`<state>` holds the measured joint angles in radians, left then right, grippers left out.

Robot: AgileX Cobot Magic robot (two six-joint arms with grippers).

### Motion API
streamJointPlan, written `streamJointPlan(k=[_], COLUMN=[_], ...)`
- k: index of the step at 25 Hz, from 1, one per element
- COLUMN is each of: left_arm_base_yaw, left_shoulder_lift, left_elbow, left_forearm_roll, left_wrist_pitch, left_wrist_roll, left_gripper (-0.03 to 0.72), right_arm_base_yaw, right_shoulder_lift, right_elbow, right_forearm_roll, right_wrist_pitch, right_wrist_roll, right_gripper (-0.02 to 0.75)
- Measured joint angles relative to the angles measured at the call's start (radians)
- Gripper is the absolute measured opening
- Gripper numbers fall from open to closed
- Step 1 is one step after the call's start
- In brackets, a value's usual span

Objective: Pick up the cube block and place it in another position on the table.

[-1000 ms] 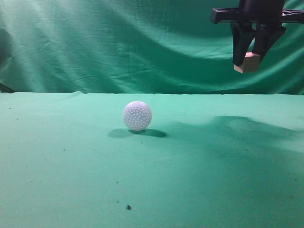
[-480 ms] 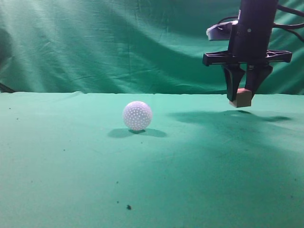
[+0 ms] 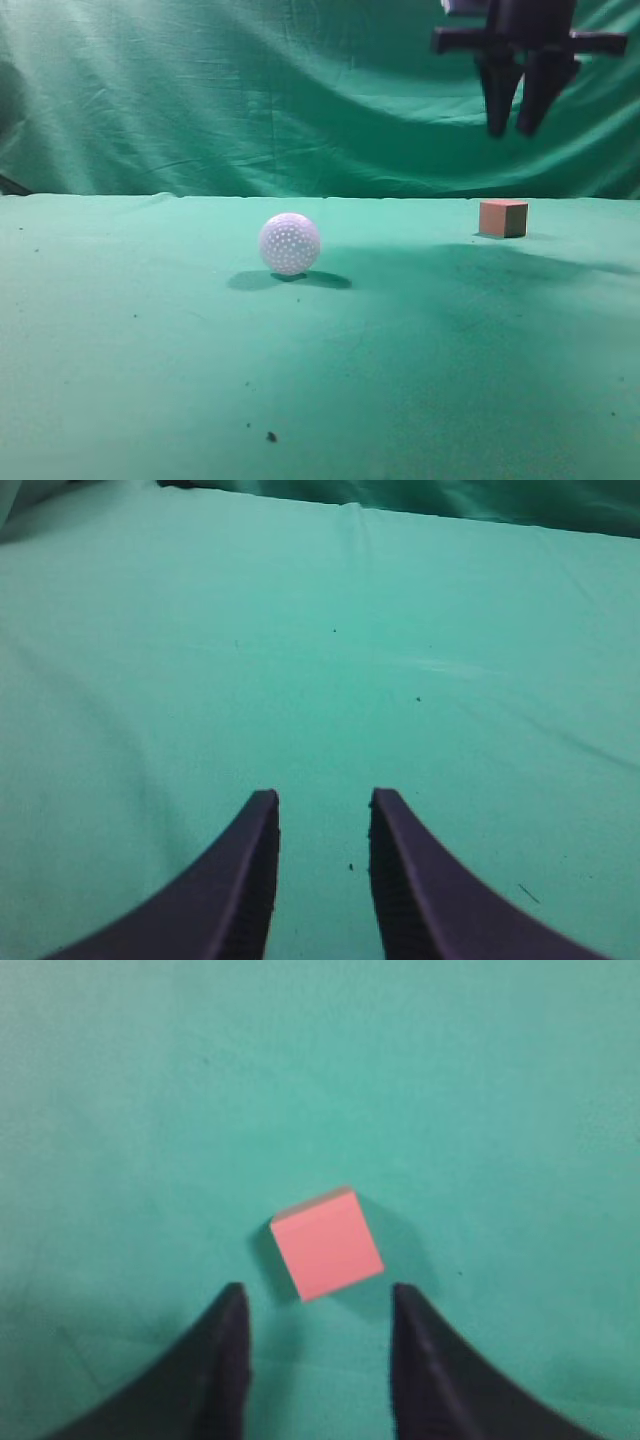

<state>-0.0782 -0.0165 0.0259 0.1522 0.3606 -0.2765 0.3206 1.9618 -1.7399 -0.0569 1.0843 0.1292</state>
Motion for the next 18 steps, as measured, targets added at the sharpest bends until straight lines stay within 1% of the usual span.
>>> streamJointPlan(k=[1, 3, 6, 8, 12, 15, 18], left_arm_base_yaw=[0.000, 0.000, 0.000, 0.000, 0.000, 0.000, 0.000], left_shoulder_lift=[0.000, 0.000, 0.000, 0.000, 0.000, 0.000, 0.000], left_elbow=[0.000, 0.000, 0.000, 0.000, 0.000, 0.000, 0.000], left_forearm_roll=[0.000, 0.000, 0.000, 0.000, 0.000, 0.000, 0.000], left_wrist_pitch=[0.000, 0.000, 0.000, 0.000, 0.000, 0.000, 0.000], left_wrist_roll=[0.000, 0.000, 0.000, 0.000, 0.000, 0.000, 0.000], left_gripper=[0.262, 0.262, 0.262, 0.262, 0.262, 0.262, 0.262], right_arm_base_yaw=[0.000, 0.000, 0.000, 0.000, 0.000, 0.000, 0.000], right_shoulder_lift=[-0.045, -0.130, -0.254, -0.351, -0.554, -0.728, -0.876], right_elbow=[0.000, 0.002, 0.042, 0.110, 0.306, 0.478, 0.616], right_forearm_roll=[0.000, 0.000, 0.000, 0.000, 0.007, 0.037, 0.082], right_wrist_pitch=[0.012, 0.030, 0.047, 0.050, 0.035, -0.024, -0.083], right_wrist_roll=[0.000, 0.000, 0.002, 0.011, 0.027, 0.030, 0.030], right_gripper=[0.060, 0.000, 0.000, 0.000, 0.000, 0.000, 0.000])
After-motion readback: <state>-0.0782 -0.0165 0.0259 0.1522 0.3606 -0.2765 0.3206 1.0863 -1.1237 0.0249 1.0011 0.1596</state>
